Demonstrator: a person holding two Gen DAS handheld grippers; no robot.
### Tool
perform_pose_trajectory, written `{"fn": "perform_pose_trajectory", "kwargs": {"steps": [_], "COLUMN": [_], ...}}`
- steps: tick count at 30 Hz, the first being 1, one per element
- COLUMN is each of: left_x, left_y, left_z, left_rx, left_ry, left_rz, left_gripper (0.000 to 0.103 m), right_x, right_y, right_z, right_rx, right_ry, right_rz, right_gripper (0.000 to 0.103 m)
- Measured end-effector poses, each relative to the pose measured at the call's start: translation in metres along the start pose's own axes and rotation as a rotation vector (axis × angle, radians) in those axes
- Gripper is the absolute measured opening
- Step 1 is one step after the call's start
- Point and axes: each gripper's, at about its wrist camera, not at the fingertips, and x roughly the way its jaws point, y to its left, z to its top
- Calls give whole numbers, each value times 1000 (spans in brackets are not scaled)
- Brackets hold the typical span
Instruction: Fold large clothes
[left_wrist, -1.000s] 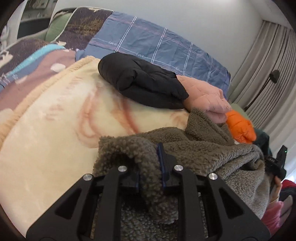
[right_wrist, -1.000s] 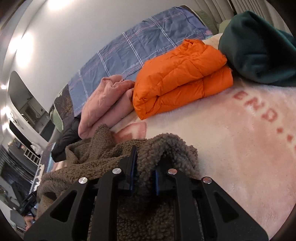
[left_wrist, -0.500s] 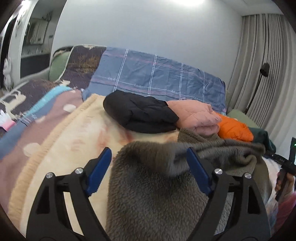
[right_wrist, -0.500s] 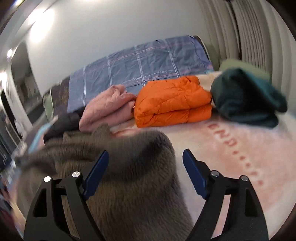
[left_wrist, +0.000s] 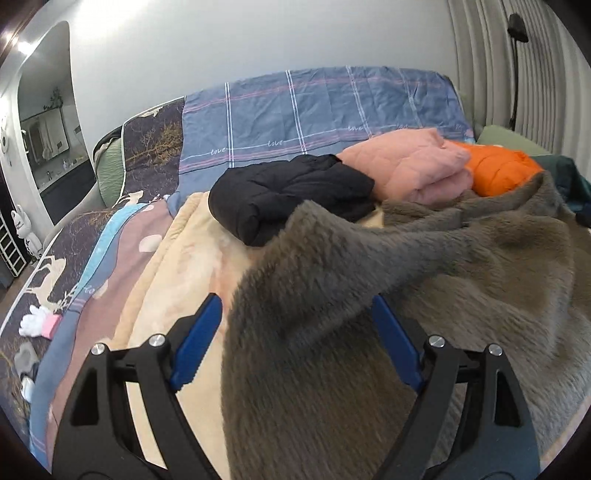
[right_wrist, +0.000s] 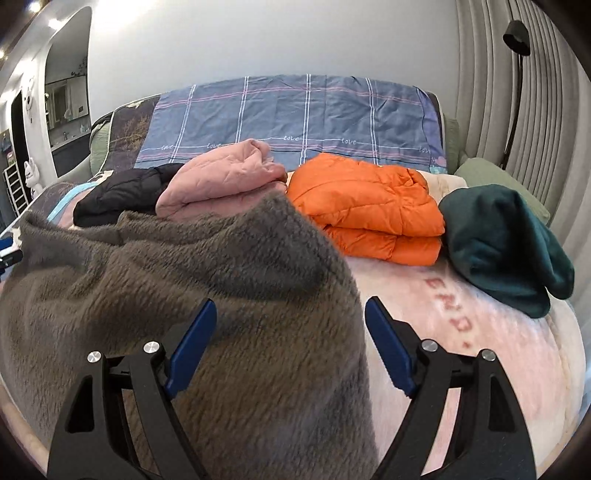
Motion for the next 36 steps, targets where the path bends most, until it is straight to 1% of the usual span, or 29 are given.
{"fn": "perform_pose_trajectory", "kwargs": {"steps": [1,2,3,5,7,9,10,11,12,14,15,16,17,18,19,20,22,23,24,25,26,27,28,29,30,31,32,34,36], "left_x": [7,14,22,34,44,48,49,49,48,40,36,34,37,44,53,69,106,125,140,142,139,137,138,138,135,132,127,108,84], "left_y": [2,3,5,4,2,-1,-1,-1,0,6,9,16,23,30,33,34,26,20,14,12,12,12,12,14,18,21,25,28,24], "left_z": [5,9,14,19,21,21,21,22,23,30,34,39,43,45,44,40,22,9,-2,-4,0,2,1,0,0,0,1,7,18], "left_rx": [1,2,4,15,41,51,49,43,31,-5,-26,-58,-90,-125,-142,-145,-102,-82,-66,-56,-48,-38,-30,-37,-59,-72,-87,-101,-79], "left_ry": [8,18,28,49,64,66,65,66,63,18,-4,-23,-20,-3,25,71,182,244,286,279,273,268,271,269,259,249,234,185,130], "left_rz": [-2,-9,-26,-56,-64,-69,-68,-66,-63,-48,-38,-31,-39,-53,-65,-61,-10,13,32,46,66,96,137,137,111,96,87,101,115], "left_gripper": [84,80,72,63,52,31,24,16,13,12,12,12,12,12,12,13,16,21,22,24,31,44,49,51,52,52,53,52,45], "right_x": [5,13,19,36,51,62,65,68,69,56,51,50,55,64,75,94,122,136,141,143,141,139,138,137,135,132,125,113,93], "right_y": [-1,-5,-6,-8,-4,5,9,14,15,6,-2,-11,-21,-28,-30,-29,-19,-11,-6,-3,1,2,4,4,3,0,-4,-9,-11], "right_z": [6,15,20,31,36,36,35,35,36,44,49,54,58,59,58,51,36,25,20,18,20,20,21,20,20,20,23,28,38], "right_rx": [-6,-24,-36,-75,-134,-206,-230,-246,-233,-142,-84,-24,42,77,88,85,30,-18,-47,-65,-85,-97,-111,-123,-122,-114,-97,-70,-22], "right_ry": [-4,-11,-11,17,45,59,61,74,78,-3,-22,-23,-4,30,75,136,221,246,242,239,233,227,222,217,214,210,203,191,185], "right_rz": [4,23,37,73,75,67,68,65,47,42,51,70,83,84,82,61,-5,-37,-67,-90,-112,-133,-160,-193,-207,-221,-230,-257,-310], "right_gripper": [83,83,83,83,83,82,62,18,12,11,11,11,11,11,12,13,15,17,18,18,21,24,33,42,46,53,57,60,61]}}
